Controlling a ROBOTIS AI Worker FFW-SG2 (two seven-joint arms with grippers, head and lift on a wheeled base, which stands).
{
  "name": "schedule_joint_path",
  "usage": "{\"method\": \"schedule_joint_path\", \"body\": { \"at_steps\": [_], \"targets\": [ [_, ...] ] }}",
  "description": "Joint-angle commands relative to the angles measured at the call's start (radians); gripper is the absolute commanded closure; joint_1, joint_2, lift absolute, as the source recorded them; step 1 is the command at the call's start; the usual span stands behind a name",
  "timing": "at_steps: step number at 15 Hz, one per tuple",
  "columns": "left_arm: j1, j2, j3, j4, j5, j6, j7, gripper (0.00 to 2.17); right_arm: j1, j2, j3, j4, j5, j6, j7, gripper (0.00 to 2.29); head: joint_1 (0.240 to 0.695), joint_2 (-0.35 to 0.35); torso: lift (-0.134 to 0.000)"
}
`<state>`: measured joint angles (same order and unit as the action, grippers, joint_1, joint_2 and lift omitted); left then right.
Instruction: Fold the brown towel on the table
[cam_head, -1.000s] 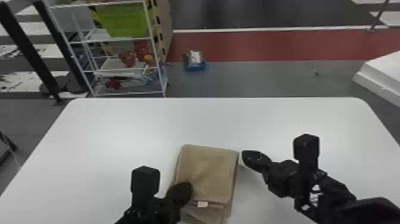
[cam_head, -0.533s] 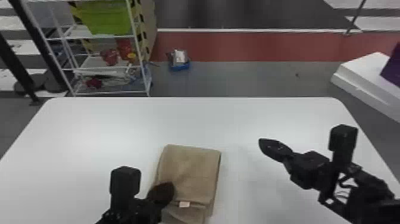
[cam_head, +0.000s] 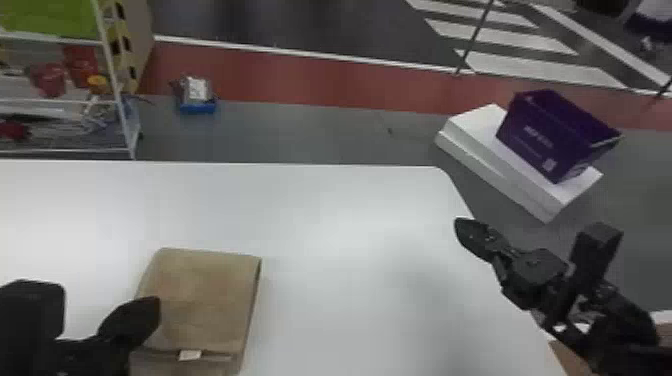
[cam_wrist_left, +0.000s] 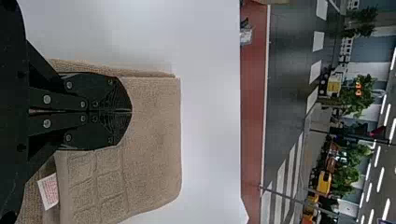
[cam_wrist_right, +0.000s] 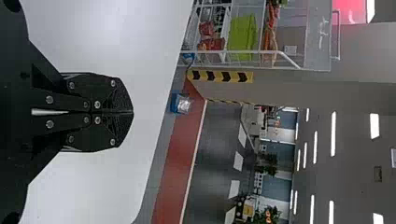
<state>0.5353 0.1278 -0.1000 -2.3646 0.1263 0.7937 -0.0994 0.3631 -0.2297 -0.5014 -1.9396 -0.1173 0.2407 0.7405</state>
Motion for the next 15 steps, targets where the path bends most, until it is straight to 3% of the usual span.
{"method": "schedule_joint_path", "body": {
  "at_steps": [1,2,4,6,7,8,12,15],
  "targets": [
    [0.0,-0.002,0.016,-0.001,0.036,-0.061,0.0,1.98,0.023,0.0,-0.097,0.1,-0.025,-0.119,0.037,1.83,0.695,-0.306,-0.124],
    [-0.008,-0.004,0.016,0.005,0.039,-0.067,-0.005,1.98,0.031,0.0,-0.126,0.134,-0.045,-0.162,0.043,1.81,0.695,-0.35,-0.124],
    [-0.04,-0.004,0.006,0.044,0.053,-0.067,-0.017,1.98,0.048,0.0,-0.174,0.189,-0.079,-0.235,0.071,1.29,0.695,-0.35,-0.124],
    [-0.06,-0.007,-0.014,0.074,0.055,-0.07,-0.016,1.98,0.062,-0.002,-0.178,0.191,-0.081,-0.244,0.073,1.27,0.695,-0.35,-0.124],
    [-0.069,-0.017,-0.029,0.087,0.055,-0.07,-0.011,1.98,0.063,0.0,-0.178,0.191,-0.085,-0.244,0.079,1.03,0.695,-0.35,-0.124],
    [-0.074,-0.027,-0.046,0.097,0.053,-0.07,-0.005,1.98,0.068,0.0,-0.175,0.189,-0.093,-0.257,0.079,0.93,0.695,-0.35,-0.124],
    [-0.083,-0.031,-0.101,0.11,0.061,-0.089,0.0,1.98,0.082,0.0,-0.175,0.189,-0.122,-0.269,0.079,0.93,0.695,-0.35,-0.124],
    [-0.132,-0.034,-0.149,0.179,0.038,-0.073,0.049,1.98,0.082,0.0,-0.169,0.188,-0.13,-0.269,0.088,0.92,0.695,-0.35,-0.124]
  ]
}}
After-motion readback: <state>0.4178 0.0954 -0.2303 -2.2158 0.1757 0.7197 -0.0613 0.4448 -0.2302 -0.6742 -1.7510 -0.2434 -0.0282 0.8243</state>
